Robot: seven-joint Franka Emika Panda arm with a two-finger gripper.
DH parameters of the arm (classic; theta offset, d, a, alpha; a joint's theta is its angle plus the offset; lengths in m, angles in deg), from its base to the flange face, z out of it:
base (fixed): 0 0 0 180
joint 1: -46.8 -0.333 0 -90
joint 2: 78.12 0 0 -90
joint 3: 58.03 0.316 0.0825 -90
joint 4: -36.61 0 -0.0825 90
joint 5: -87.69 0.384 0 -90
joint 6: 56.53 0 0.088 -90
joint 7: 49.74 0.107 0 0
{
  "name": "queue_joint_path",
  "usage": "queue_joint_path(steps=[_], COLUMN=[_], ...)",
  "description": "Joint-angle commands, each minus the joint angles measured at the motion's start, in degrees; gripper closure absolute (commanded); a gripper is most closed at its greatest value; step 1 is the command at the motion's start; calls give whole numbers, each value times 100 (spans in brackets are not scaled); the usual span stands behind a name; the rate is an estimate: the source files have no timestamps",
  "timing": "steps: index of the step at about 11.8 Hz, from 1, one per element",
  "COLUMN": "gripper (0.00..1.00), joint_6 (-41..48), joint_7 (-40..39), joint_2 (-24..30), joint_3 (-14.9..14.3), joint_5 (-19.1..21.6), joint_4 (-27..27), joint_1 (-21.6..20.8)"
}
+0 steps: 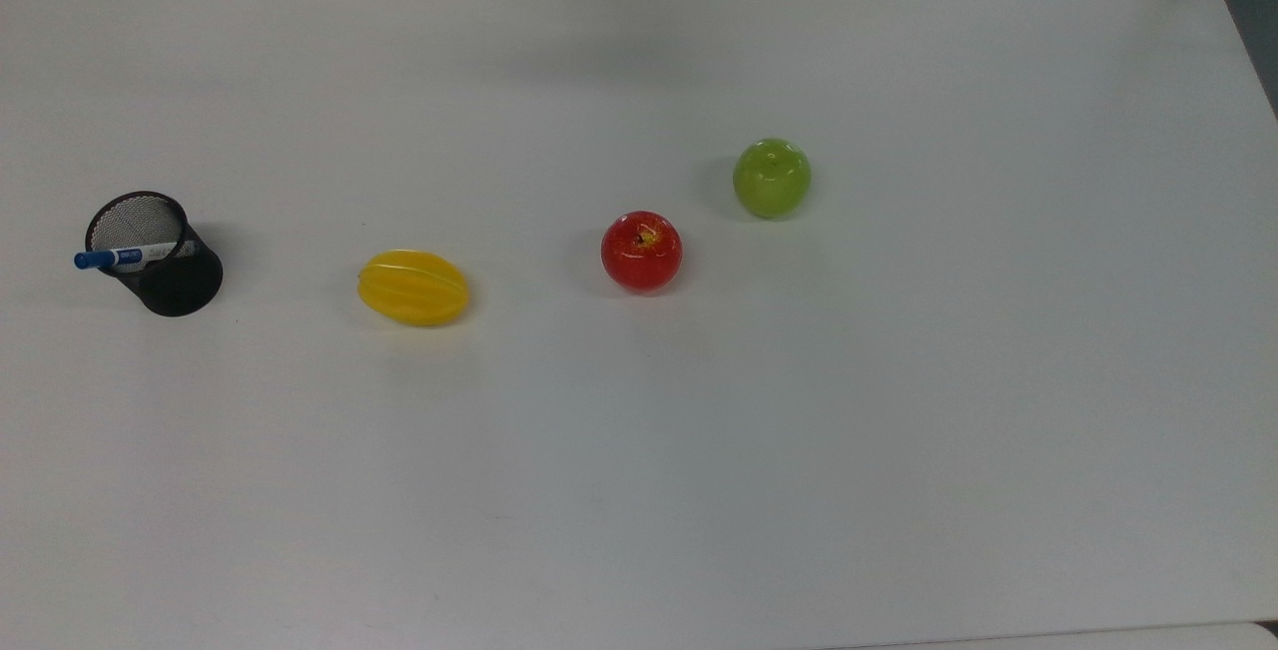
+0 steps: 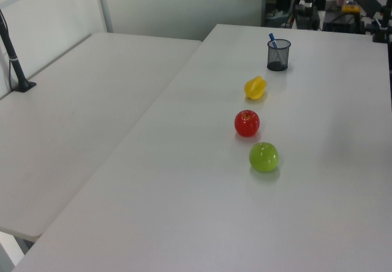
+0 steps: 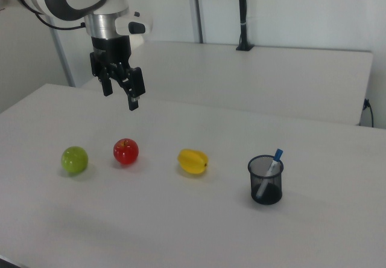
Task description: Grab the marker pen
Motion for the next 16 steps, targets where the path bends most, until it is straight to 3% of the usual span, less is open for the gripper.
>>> queue_joint_path(steps=[1, 9, 16], gripper=[0, 0, 0], joint_6=[96, -175, -2159], joint_7=[-73, -135, -117], joint_2=[151, 55, -533], joint_3=[-21, -21, -21], joint_5=[17, 16, 60], joint_4=[124, 54, 1], joint_1=[4, 232, 776])
